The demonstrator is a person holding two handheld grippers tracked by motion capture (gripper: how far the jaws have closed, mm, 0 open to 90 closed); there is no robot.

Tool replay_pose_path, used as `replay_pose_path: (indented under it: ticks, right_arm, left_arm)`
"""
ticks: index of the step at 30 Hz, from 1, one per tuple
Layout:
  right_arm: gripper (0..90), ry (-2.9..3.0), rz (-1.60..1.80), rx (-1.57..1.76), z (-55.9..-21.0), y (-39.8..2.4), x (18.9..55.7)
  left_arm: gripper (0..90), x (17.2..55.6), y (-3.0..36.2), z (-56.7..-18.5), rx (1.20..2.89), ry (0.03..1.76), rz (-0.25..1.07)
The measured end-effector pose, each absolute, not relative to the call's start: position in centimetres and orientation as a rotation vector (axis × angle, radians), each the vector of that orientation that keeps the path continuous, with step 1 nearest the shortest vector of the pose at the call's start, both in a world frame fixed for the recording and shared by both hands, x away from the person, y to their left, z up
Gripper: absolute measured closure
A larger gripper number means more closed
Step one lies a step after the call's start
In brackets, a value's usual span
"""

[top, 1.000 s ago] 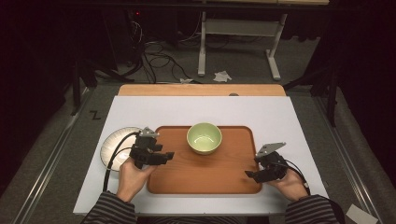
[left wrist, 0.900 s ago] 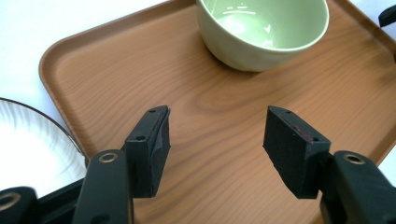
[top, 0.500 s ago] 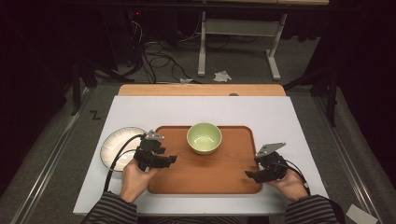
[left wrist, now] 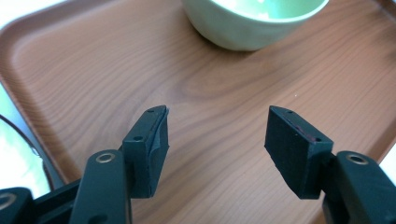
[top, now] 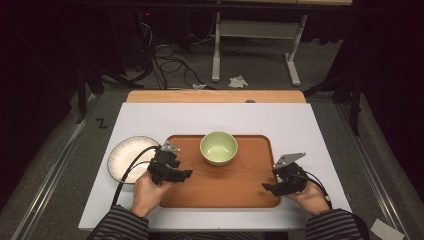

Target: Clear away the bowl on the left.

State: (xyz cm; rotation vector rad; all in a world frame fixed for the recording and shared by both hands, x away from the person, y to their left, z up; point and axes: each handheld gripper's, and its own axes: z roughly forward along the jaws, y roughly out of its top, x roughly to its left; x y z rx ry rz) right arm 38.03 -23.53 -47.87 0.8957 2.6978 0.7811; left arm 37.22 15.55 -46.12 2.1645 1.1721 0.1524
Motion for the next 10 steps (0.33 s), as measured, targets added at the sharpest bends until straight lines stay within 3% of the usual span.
replay_pose_path:
  ticks: [10]
  right_arm:
    - [35.4, 2.697, 0.779, 0.891, -47.84, -23.58, 38.06]
  left_arm:
    - [39.9, 37.32, 15.30, -46.39, 2.178, 1.171, 0.140]
